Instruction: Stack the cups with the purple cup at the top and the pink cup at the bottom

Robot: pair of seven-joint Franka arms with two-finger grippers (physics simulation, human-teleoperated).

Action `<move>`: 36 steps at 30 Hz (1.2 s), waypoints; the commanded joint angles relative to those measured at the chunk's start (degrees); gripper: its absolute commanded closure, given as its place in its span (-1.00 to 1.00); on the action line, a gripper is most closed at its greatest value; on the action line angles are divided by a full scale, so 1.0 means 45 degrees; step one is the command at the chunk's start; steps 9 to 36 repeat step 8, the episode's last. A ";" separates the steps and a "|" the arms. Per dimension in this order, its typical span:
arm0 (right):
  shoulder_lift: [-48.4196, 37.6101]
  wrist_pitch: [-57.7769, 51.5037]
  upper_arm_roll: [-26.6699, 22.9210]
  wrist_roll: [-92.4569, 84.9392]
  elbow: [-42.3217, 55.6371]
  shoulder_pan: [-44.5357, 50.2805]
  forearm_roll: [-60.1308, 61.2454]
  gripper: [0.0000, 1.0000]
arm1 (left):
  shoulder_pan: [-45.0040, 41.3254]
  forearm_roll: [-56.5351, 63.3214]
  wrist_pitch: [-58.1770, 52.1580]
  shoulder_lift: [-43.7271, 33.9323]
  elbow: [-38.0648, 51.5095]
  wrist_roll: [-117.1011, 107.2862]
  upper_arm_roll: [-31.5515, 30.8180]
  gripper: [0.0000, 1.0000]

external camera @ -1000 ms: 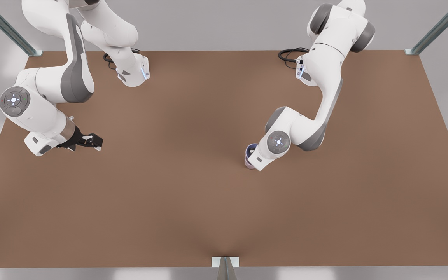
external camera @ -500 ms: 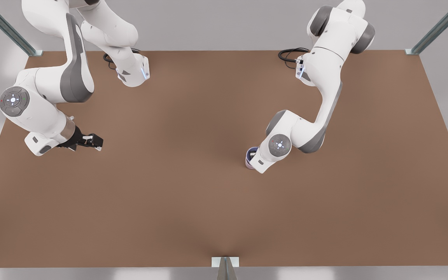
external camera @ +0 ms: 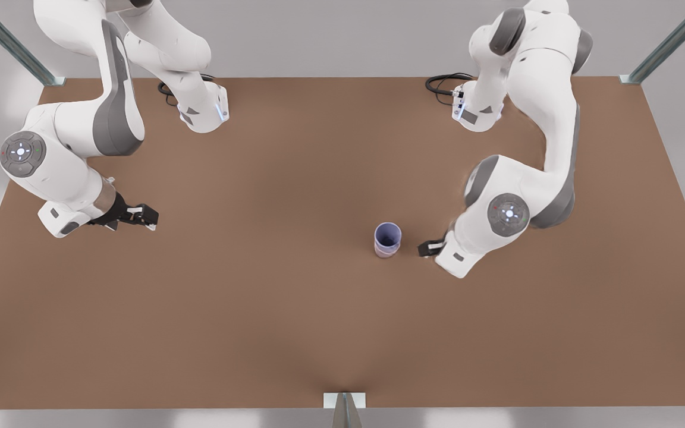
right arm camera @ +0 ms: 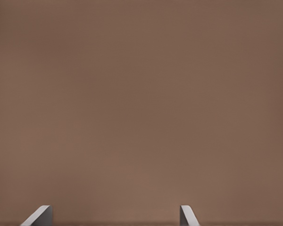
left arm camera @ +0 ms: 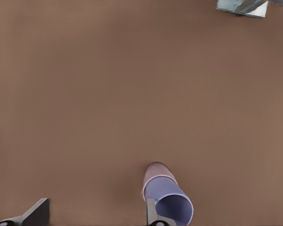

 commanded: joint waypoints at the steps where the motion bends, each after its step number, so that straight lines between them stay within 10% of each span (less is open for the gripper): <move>1: -0.0018 -0.0002 0.0009 0.0045 0.0007 -0.0005 0.0009 -1.00 | 0.0527 0.0910 -0.3315 -0.0352 0.0488 0.5540 0.0280 -0.99; 5: -0.0017 -0.0002 0.0009 0.0045 0.0007 -0.0005 0.0009 -1.00 | -0.0312 0.1596 -0.1130 -0.3711 -0.3438 0.7557 0.2312 -1.00; 36: -0.0018 0.0017 0.0009 0.0045 0.0007 0.0015 0.0009 -1.00 | -0.0313 0.1108 -0.2007 -0.3145 -0.2696 0.7478 0.2352 -1.00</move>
